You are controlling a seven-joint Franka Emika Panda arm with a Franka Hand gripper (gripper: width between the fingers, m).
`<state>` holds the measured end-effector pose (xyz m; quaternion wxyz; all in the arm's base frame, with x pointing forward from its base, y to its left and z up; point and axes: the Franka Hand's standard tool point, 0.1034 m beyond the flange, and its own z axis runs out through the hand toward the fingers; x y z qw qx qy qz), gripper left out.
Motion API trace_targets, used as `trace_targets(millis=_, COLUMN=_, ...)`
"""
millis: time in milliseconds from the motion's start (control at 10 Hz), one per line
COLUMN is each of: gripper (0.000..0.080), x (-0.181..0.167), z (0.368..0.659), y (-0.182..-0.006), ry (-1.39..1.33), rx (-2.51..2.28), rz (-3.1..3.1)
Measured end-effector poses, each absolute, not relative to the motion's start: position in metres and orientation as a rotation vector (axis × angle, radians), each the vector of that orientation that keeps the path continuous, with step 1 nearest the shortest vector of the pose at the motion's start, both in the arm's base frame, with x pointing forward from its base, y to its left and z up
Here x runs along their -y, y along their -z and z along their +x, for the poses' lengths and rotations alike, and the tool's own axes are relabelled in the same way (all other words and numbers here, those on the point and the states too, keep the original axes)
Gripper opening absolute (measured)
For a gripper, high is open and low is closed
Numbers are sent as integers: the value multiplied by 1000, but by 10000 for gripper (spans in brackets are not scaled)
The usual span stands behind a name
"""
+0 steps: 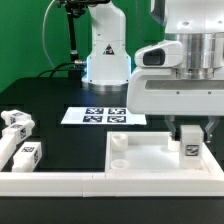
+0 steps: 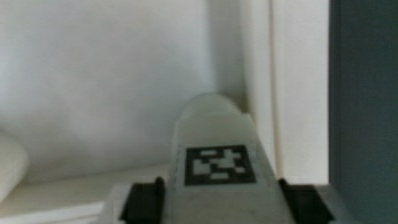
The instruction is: Assemble one leg
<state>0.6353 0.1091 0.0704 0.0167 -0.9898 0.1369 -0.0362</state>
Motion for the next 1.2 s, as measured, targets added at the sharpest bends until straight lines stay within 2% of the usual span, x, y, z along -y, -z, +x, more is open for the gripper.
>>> trace_targets(millis=300, gripper=284, x=-118, z=635, y=-70, ry=167, rx=-1046, rz=-2934)
trace_targets(millis=700, gripper=285, x=-117, z=639, y=-70, ry=98, rx=-1965, rz=-2334)
trace_targets(millis=1200, gripper=285, x=-118, z=639, y=-70, ry=43, rx=-2330, rz=-1899)
